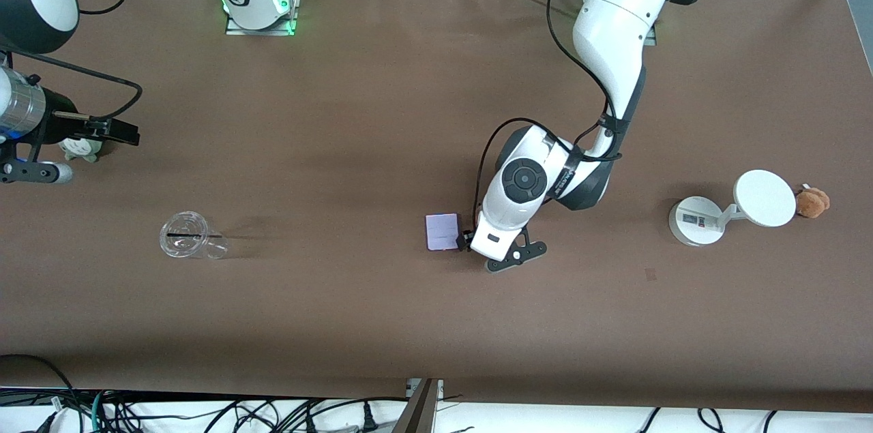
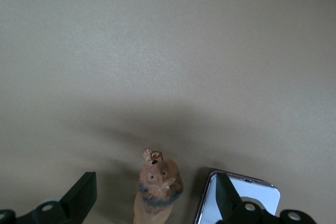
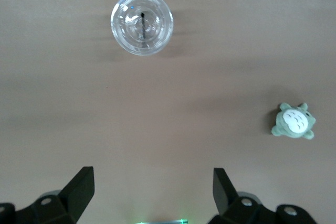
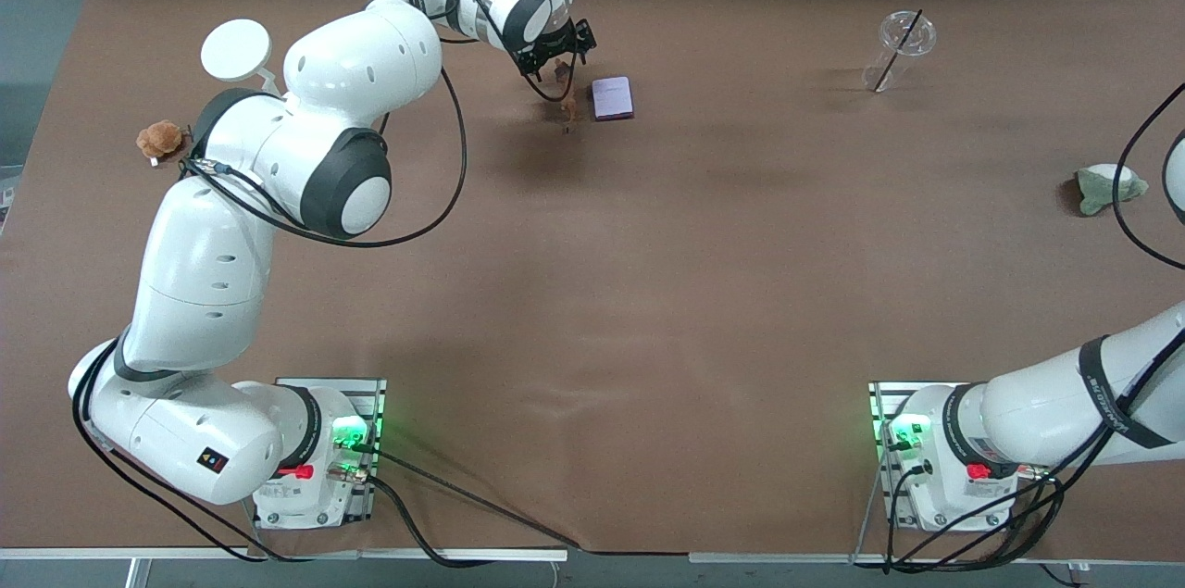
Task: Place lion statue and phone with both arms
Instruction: 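Grasp the lion with the left gripper while the right gripper reaches the phone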
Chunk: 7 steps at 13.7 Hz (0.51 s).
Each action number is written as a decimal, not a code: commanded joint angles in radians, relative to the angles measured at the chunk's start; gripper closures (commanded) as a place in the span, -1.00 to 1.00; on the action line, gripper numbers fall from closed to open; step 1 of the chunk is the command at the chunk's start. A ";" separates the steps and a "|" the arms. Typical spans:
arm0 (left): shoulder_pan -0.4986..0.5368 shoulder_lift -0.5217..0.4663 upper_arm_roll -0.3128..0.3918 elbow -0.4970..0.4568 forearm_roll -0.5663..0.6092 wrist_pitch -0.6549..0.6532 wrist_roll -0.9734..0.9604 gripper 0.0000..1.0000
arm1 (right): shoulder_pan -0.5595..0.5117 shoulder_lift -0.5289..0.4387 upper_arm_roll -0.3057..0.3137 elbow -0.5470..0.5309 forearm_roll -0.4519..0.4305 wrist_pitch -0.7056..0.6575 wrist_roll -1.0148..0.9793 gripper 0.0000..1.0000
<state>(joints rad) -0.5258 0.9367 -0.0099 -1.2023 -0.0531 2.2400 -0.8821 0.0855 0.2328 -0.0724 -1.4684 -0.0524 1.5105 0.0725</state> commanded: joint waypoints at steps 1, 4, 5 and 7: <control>-0.017 0.053 0.019 0.066 -0.001 0.004 -0.015 -1.00 | 0.057 0.060 0.002 0.017 0.020 0.046 0.020 -1.00; -0.014 0.056 0.018 0.072 -0.002 0.006 -0.017 0.38 | 0.085 0.121 0.002 0.019 0.052 0.137 0.099 -1.00; -0.013 0.054 0.016 0.070 -0.002 0.004 -0.014 0.78 | 0.098 0.158 0.002 0.019 0.084 0.175 0.110 -1.00; -0.013 0.053 0.008 0.064 -0.002 0.004 -0.018 1.00 | 0.138 0.212 0.002 0.019 0.131 0.253 0.113 -1.00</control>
<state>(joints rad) -0.5274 0.9713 -0.0084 -1.1707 -0.0530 2.2484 -0.8874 0.1900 0.3904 -0.0671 -1.4701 0.0384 1.7112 0.1629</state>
